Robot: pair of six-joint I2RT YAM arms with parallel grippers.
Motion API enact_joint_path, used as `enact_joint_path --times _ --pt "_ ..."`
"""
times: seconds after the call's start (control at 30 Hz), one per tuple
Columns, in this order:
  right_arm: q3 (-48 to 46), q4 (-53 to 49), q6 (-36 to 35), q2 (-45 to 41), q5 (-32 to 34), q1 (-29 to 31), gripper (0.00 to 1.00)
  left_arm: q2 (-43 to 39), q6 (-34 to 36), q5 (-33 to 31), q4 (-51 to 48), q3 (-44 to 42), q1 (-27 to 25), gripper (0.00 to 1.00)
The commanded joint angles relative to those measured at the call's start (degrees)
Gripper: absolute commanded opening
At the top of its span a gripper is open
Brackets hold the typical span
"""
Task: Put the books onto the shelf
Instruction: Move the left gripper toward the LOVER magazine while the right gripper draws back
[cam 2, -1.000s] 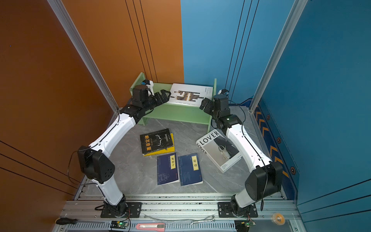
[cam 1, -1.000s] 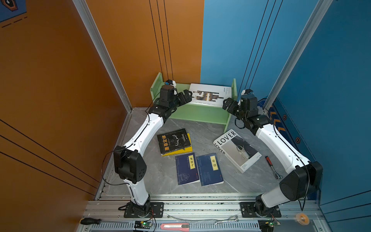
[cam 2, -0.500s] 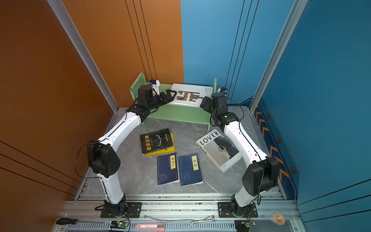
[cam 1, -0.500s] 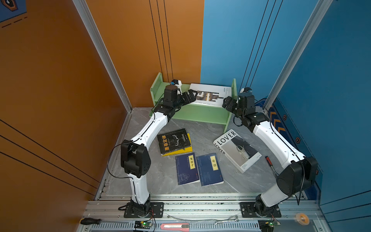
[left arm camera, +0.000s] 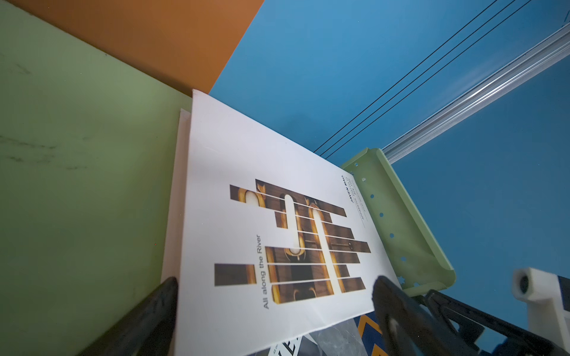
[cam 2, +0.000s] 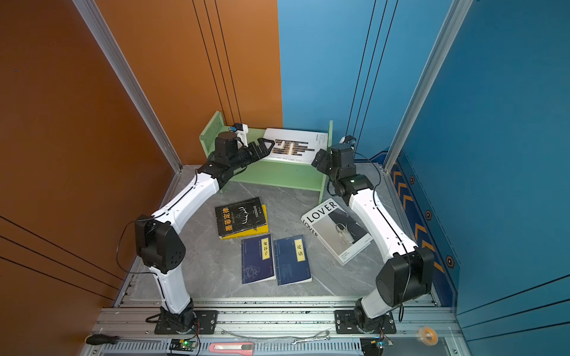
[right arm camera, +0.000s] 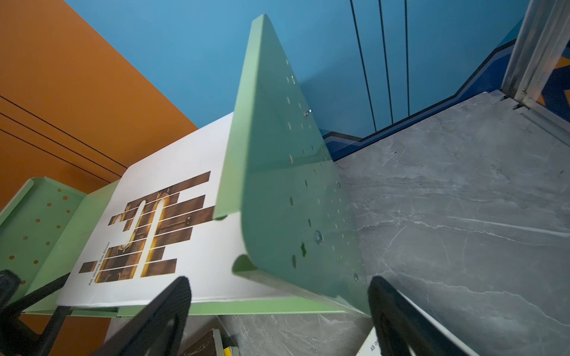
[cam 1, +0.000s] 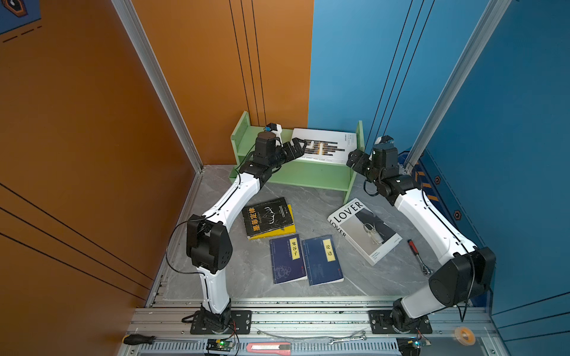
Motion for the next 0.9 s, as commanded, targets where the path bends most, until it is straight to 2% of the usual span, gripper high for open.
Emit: enact_joint_path --times 0.0,0.13,0.23,0.33,0.47,0.63,0.87 --pt "-2.07 -3.93 -0.97 -4.68 0.66 -1.07 0.95 -5.80 0.51 -2.30 -0.38 -3.71 1.36 0.98" --pt "-6.69 -8.38 -0.16 -9.59 0.90 -4.85 0.97 -13.33 2.48 -4.82 -0.37 -10.19 2.49 0.98" --pt "-11.70 -11.29 0.63 -13.86 0.56 -7.89 0.98 -19.75 4.50 -6.25 -2.00 -15.22 0.69 0.98" --pt "-16.57 -13.58 2.12 -16.33 -2.07 -11.90 0.98 -24.47 3.83 -6.80 -3.10 -20.85 -3.46 0.98" --pt "-21.25 -14.09 1.21 -17.05 -8.22 -16.76 0.99 -27.54 -0.27 -10.90 -4.58 -27.81 -11.70 0.98" --pt "-22.87 -13.25 -2.02 -13.04 -13.72 -21.54 1.00 -24.94 -5.60 -15.17 -4.89 -31.25 -20.06 0.98" --pt "-21.79 -11.92 -6.01 -1.33 -23.91 -26.14 1.00 -12.91 -17.69 -18.71 -5.20 -29.11 -28.63 0.98"
